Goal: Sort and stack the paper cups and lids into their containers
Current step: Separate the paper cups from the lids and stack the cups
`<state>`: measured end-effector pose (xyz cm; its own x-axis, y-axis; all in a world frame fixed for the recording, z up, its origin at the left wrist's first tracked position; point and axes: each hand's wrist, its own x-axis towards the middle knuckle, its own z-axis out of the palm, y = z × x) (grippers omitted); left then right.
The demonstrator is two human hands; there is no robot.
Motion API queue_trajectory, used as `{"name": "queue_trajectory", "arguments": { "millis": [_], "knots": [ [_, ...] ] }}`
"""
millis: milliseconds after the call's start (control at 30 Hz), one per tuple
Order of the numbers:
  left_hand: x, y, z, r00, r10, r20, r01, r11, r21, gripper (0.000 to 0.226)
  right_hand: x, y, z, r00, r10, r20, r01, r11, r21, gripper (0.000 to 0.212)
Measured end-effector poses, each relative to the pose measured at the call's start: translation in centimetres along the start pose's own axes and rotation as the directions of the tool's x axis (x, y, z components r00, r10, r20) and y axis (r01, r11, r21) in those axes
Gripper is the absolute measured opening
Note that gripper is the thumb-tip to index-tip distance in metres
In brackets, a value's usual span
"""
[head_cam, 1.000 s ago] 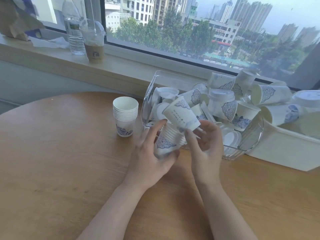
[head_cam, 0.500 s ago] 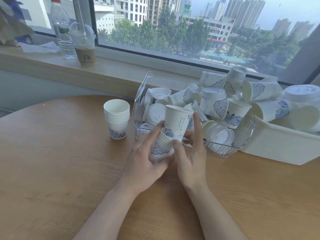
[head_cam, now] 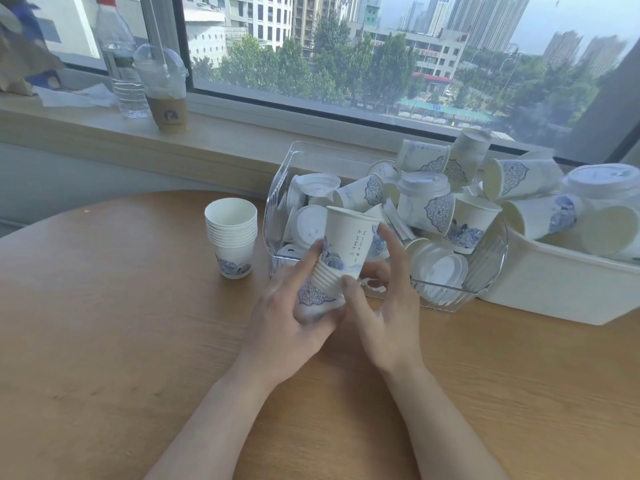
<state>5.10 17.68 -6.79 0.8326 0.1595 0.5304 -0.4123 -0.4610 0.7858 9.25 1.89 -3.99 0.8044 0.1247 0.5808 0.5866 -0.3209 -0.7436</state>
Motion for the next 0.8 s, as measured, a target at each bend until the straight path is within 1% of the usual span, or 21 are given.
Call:
{"name": "queue_trajectory", "arguments": {
  "millis": [100, 300, 467, 633, 733, 800],
  "knots": [
    [-0.2, 0.0, -0.1, 1.0, 0.006, 0.002, -0.006, 1.0, 0.023, 0.091, 0.4, 0.1, -0.4, 1.0, -0.012, 0.021, 0.013, 1.0, -0.005, 0.089],
    [-0.1, 0.2, -0.1, 1.0, -0.002, -0.003, 0.002, 1.0, 0.022, 0.09, 0.6, 0.1, -1.1, 0.998, -0.015, 0.061, 0.014, 0.999, 0.032, 0.081],
    [-0.1, 0.5, -0.3, 1.0, -0.003, 0.002, 0.003, 1.0, 0.029, 0.089, 0.8, 0.0, -1.5, 0.995, -0.005, 0.098, -0.001, 0.999, 0.054, 0.09],
    [-0.1, 0.9, -0.3, 1.0, -0.017, 0.0, 0.017, 0.999, 0.033, 0.088, 0.6, 0.2, -1.5, 0.998, -0.015, 0.068, 0.012, 0.999, 0.039, 0.081],
    [0.0, 1.0, -0.3, 0.997, -0.05, -0.051, 0.049, 0.999, -0.024, 0.086, 0.2, 0.2, -1.1, 0.999, -0.033, 0.03, 0.033, 0.999, 0.004, 0.068],
    [0.1, 1.0, -0.5, 0.993, -0.081, -0.091, 0.074, 0.994, -0.079, 0.086, -0.1, 0.3, -1.0, 0.997, -0.063, 0.051, 0.064, 0.998, -0.012, 0.061]
  ]
}}
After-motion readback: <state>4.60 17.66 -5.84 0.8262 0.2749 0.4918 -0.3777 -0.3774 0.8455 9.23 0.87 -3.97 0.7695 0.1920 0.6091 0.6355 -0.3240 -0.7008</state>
